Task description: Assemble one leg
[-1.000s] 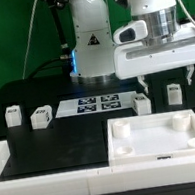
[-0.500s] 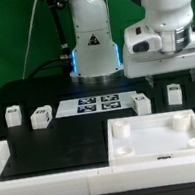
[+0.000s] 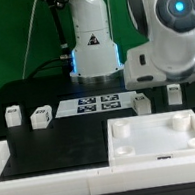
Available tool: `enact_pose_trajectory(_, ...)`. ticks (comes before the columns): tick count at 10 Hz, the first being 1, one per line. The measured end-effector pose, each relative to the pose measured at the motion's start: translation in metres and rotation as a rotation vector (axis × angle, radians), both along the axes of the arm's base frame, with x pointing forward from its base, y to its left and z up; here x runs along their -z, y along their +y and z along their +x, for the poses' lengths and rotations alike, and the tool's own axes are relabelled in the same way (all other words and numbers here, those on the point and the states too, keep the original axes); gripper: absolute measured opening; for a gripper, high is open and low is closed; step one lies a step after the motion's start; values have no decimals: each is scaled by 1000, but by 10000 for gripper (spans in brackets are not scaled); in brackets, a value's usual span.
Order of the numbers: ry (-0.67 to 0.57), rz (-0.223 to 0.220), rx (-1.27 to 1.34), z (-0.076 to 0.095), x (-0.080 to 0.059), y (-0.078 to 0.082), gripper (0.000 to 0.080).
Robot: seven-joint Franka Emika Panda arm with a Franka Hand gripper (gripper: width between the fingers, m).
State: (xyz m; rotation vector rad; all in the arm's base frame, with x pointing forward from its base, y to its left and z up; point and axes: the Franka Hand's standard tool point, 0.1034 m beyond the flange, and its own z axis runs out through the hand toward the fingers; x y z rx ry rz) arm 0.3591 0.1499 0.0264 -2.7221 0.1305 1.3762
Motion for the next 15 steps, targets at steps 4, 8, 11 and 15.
enact_pose_trajectory(4, 84, 9, -15, -6, 11, 8, 649)
enact_pose_trajectory(8, 89, 4, -14, -13, 18, 7, 649)
enact_pose_trajectory(11, 91, 4, -15, -14, 18, 7, 462)
enact_pose_trajectory(15, 91, 4, -15, -14, 18, 7, 288)
